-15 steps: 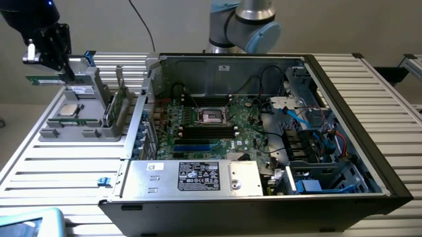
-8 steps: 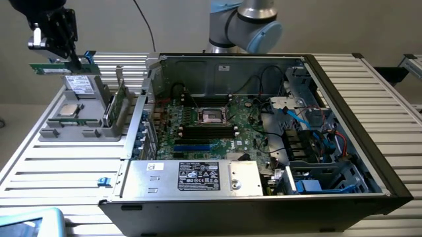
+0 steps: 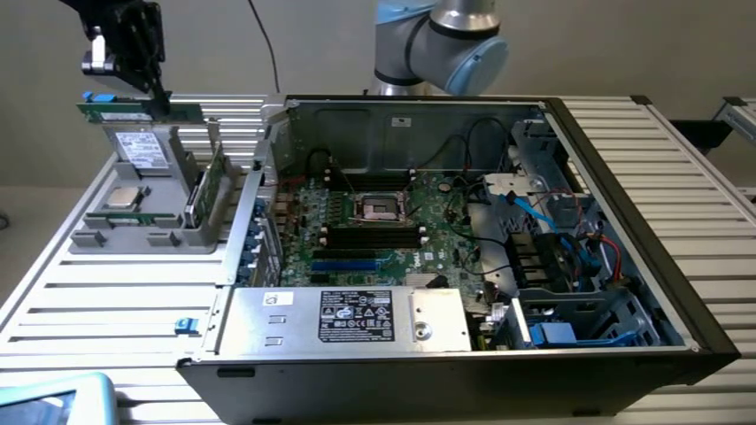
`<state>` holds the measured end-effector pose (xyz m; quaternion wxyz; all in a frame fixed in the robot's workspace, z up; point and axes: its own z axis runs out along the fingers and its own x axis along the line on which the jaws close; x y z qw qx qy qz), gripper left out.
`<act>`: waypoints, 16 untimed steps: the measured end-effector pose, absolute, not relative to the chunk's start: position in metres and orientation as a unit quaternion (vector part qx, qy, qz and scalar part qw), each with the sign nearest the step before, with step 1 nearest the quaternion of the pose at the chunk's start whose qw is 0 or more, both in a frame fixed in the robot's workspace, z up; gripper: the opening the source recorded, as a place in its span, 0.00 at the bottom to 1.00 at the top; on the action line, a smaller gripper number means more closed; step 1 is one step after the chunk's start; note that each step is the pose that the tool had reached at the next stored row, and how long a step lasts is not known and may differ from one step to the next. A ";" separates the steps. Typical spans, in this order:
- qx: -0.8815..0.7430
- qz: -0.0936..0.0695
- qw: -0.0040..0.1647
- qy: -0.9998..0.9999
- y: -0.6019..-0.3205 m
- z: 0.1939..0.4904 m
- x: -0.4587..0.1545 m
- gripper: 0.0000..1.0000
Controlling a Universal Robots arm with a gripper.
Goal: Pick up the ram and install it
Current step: 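Pick up the ram and move it above insertion slot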
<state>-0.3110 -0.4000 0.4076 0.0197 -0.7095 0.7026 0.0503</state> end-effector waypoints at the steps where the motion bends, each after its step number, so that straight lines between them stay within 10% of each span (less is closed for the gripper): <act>1: -0.710 0.050 0.020 0.703 -0.400 0.408 -0.306 0.13; 16: -0.709 0.046 0.010 0.703 -0.403 0.415 -0.239 0.13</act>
